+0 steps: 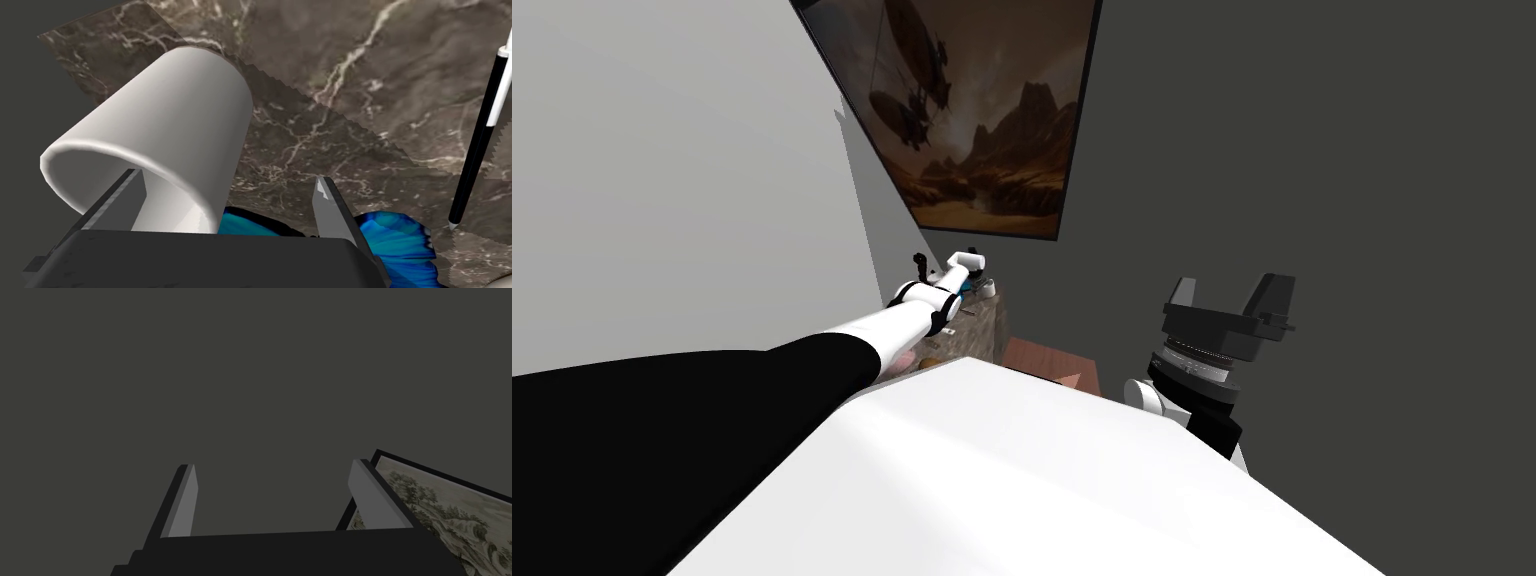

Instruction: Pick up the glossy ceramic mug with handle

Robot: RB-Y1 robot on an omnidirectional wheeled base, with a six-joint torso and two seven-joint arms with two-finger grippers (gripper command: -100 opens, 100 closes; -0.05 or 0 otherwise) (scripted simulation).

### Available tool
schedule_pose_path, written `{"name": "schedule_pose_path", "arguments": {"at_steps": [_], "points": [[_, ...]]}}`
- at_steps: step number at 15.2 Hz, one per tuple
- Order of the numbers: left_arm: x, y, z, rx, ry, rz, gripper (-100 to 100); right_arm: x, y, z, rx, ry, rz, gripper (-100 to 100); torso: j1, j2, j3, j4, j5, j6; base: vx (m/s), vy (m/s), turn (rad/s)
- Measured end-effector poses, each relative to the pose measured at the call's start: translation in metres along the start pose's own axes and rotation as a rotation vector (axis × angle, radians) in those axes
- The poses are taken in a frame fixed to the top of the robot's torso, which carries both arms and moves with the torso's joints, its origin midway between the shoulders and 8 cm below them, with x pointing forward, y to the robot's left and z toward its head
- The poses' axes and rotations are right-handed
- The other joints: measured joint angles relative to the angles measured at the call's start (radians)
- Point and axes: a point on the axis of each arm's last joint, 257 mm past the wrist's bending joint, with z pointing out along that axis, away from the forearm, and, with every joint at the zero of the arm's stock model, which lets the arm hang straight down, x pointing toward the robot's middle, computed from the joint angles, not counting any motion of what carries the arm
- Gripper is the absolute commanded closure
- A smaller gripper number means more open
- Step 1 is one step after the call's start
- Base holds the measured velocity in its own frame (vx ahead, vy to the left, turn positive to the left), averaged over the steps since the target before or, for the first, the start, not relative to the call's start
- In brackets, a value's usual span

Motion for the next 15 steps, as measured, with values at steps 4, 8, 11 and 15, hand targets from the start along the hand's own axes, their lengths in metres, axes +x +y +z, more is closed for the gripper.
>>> {"name": "schedule_pose_path", "arguments": {"at_steps": [4, 8, 11, 15], "points": [[0.003, 0.01, -0.009, -0.06, 0.046, -0.009, -100, 0.0, 0.0, 0.0, 0.0, 0.0, 0.0, 0, 0.0, -0.001, 0.0, 0.0, 0.0, 0.0, 0.028, 0.011, -0.038], [0.006, 0.017, -0.019, -0.106, 0.085, -0.016, -100, 0.0, 0.0, 0.0, 0.0, 0.0, 0.0, 0, 0.0, -0.001, 0.0, 0.0, 0.0, 0.0, 0.027, 0.013, -0.038], [0.009, 0.022, -0.019, -0.124, 0.1, -0.018, -100, 0.0, 0.0, 0.0, 0.0, 0.0, 0.0, 0, 0.001, 0.0, 0.0, 0.0, 0.0, 0.0, 0.015, 0.02, -0.019], [0.016, 0.026, -0.006, -0.121, 0.098, -0.022, -100, 0.0, 0.0, 0.0, 0.0, 0.0, 0.0, 0, 0.001, 0.001, 0.001, 0.0, 0.001, 0.0, 0.003, 0.025, -0.007]]}}
